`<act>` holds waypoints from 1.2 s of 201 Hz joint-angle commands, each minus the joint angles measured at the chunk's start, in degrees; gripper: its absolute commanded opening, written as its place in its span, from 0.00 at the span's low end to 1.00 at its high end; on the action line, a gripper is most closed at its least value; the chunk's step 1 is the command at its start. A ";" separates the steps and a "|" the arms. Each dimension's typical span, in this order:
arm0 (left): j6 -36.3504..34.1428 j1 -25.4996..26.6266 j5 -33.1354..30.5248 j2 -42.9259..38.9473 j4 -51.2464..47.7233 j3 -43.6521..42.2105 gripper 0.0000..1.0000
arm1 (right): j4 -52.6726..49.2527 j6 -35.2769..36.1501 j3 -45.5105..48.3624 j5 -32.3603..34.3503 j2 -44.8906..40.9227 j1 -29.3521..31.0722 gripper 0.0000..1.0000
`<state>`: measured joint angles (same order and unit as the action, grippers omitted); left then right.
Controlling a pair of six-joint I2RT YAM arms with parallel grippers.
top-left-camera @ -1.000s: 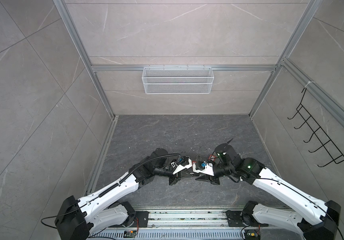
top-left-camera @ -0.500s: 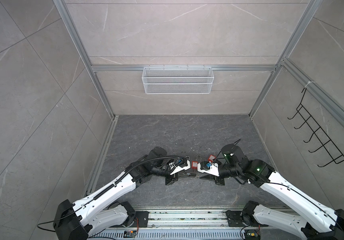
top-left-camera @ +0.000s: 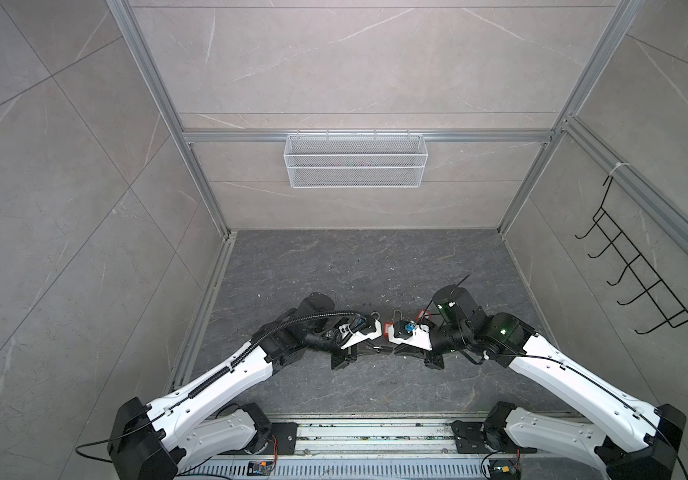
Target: Lock with the key
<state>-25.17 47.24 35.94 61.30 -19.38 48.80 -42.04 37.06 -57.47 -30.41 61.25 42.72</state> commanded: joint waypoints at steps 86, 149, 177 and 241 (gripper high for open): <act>-6.65 -0.69 -2.99 -0.81 -9.93 6.20 0.00 | -4.00 2.49 0.79 3.08 -1.70 -3.02 0.00; -12.79 -6.51 -4.04 4.49 -27.13 12.74 0.00 | 3.87 -10.28 5.09 4.22 -2.59 -7.12 0.00; -16.56 -8.95 -4.69 11.64 -36.91 17.91 0.00 | 8.83 -20.72 7.15 4.90 -2.52 -7.12 0.00; -20.85 -9.80 -7.69 29.36 -46.86 25.50 0.00 | 14.01 -39.93 12.62 11.74 -2.98 -7.12 0.00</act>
<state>-42.87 37.60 28.93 86.00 -59.59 70.57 -30.52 7.07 -46.72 -21.98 59.24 35.86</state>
